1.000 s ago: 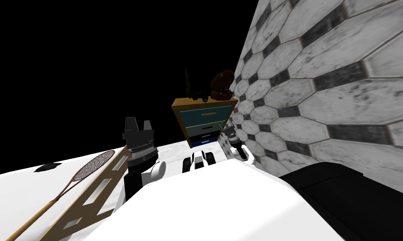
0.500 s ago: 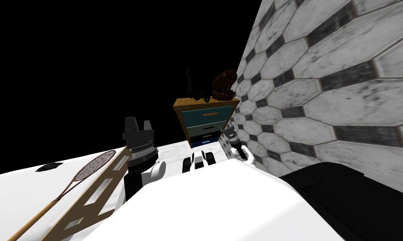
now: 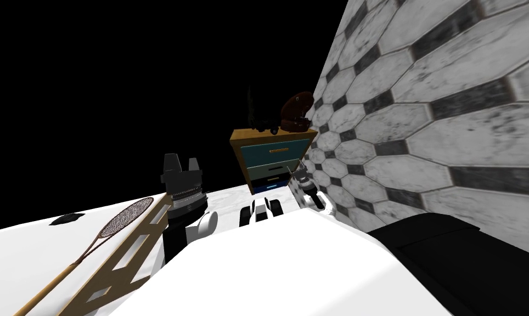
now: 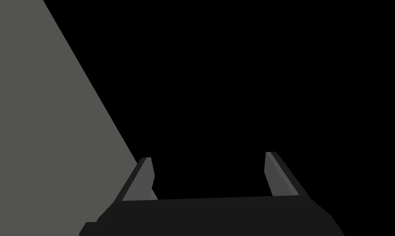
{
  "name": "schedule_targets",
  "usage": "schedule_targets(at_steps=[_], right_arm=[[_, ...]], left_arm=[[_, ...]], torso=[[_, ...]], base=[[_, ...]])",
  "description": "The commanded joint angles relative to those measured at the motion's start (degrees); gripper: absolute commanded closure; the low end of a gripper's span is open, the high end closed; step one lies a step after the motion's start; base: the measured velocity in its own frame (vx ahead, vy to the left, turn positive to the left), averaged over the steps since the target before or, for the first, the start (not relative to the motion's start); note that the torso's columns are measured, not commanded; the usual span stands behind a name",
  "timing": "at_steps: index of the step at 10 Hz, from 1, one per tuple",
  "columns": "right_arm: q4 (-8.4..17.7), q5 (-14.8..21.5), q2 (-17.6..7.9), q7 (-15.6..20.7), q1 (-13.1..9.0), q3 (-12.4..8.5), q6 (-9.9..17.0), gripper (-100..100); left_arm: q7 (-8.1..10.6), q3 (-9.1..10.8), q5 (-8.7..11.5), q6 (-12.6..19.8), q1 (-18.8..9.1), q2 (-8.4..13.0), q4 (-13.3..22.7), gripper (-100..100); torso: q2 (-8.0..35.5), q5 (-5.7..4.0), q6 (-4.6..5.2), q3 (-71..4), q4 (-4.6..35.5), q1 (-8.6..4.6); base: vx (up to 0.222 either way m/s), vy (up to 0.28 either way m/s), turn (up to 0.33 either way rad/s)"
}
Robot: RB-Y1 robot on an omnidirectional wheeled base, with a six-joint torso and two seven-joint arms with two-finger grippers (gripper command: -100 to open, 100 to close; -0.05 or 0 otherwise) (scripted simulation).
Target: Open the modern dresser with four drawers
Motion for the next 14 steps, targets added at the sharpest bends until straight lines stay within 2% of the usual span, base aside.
schedule_targets(at_steps=[1,3,4,6,7,9,10,11,12,14], right_arm=[[2.9,1.4,0.0,4.3,-0.6,-0.8,-1.0,-100],[2.9,1.4,0.0,6.7,-0.6,-0.8,-1.0,-100],[5.4,2.7,0.0,8.8,-1.1,-1.5,-1.6,-100],[5.4,2.7,0.0,10.9,-1.1,-1.5,-1.6,-100],[7.9,3.8,0.0,13.0,-1.7,-2.3,-2.2,-100],[7.9,3.8,0.0,14.9,-1.7,-2.3,-2.2,-100],[10.4,4.9,0.0,17.3,-2.3,-3.1,-2.6,-100],[10.4,4.9,0.0,18.6,-2.3,-3.1,-2.6,-100],[12.9,6.0,0.1,20.2,-2.9,-3.9,-3.1,-100],[12.9,6.0,0.1,22.5,-2.9,-3.9,-3.1,-100]], left_arm=[[0.00,0.00,0.0,0.0,0.0,0.0,0.0,0],[0.00,0.00,0.0,0.0,0.0,0.0,0.0,0],[0.00,0.00,0.0,0.0,0.0,0.0,0.0,0],[0.00,0.00,0.0,0.0,0.0,0.0,0.0,0],[0.00,0.00,0.0,0.0,0.0,0.0,0.0,0],[0.00,0.00,0.0,0.0,0.0,0.0,0.0,0],[0.00,0.00,0.0,0.0,0.0,0.0,0.0,0],[0.00,0.00,0.0,0.0,0.0,0.0,0.0,0],[0.00,0.00,0.0,0.0,0.0,0.0,0.0,0],[0.00,0.00,0.0,0.0,0.0,0.0,0.0,0]], torso=[[0.0,-0.03,0.00,0.0,0.0,-0.09],[0.0,-0.01,0.00,0.0,0.0,-0.02],[0.0,-0.03,0.00,0.0,0.0,-0.09],[0.0,-0.01,-0.01,0.0,0.0,-0.02],[0.0,-0.02,0.00,0.0,0.0,-0.08],[0.0,-0.01,0.00,0.0,0.0,-0.03],[0.1,-0.02,0.00,0.0,0.0,-0.05],[0.0,-0.01,0.00,0.0,0.0,0.01],[0.0,0.00,0.00,0.0,0.0,0.00],[0.0,-0.01,0.00,0.0,0.0,-0.04]], base=[[0.024,0.039,0.004],[0.022,0.030,0.000],[0.029,0.038,0.002],[0.021,0.028,-0.002],[0.035,0.029,-0.003],[0.026,0.026,-0.002],[0.026,0.044,-0.005],[0.029,0.046,-0.008],[0.042,0.062,-0.012],[0.032,0.034,-0.002]])
